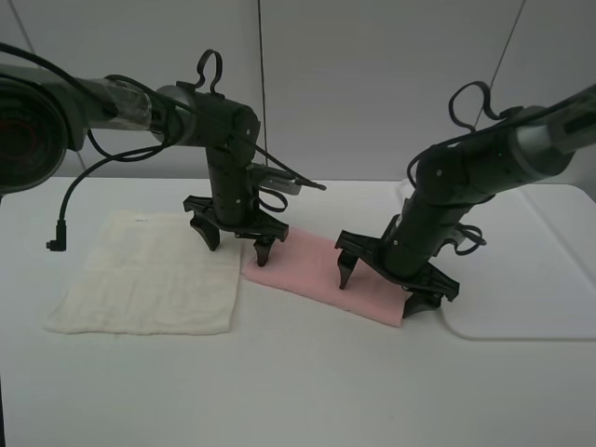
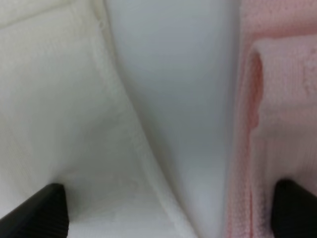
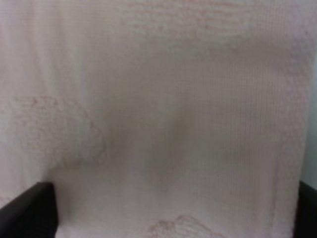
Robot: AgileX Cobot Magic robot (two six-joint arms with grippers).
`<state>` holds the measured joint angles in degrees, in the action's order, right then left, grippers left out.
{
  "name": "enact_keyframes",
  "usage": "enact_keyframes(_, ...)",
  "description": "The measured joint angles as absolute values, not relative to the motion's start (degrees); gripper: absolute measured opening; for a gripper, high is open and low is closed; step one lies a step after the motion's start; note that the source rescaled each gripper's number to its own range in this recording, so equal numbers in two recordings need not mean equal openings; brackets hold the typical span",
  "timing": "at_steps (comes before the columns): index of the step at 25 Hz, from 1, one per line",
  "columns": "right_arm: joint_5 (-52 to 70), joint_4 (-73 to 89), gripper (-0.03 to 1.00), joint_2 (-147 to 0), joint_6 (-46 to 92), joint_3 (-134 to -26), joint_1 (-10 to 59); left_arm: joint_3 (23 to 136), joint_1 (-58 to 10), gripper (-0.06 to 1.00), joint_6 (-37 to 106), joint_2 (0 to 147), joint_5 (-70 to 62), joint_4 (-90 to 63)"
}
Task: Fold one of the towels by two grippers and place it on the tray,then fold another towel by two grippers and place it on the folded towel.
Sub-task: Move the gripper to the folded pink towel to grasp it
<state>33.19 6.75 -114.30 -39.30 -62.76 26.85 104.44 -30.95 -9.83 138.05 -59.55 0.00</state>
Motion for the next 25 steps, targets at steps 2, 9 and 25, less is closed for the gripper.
enact_keyframes(2,33.4,6.7,0.95,-114.4,-39.2,-62.9,26.9,104.4,-31.0,1.0,-9.8,138.1,-59.7,0.0)
enact_keyframes(9,34.2,5.5,0.82,-114.5,-39.2,-63.0,26.9,104.4,-31.0,1.0,-9.8,138.1,-59.8,0.0)
enact_keyframes(25,34.0,0.8,0.03,-114.9,-39.2,-63.0,26.9,104.4,-31.0,1.0,-9.8,138.1,-60.2,-0.6)
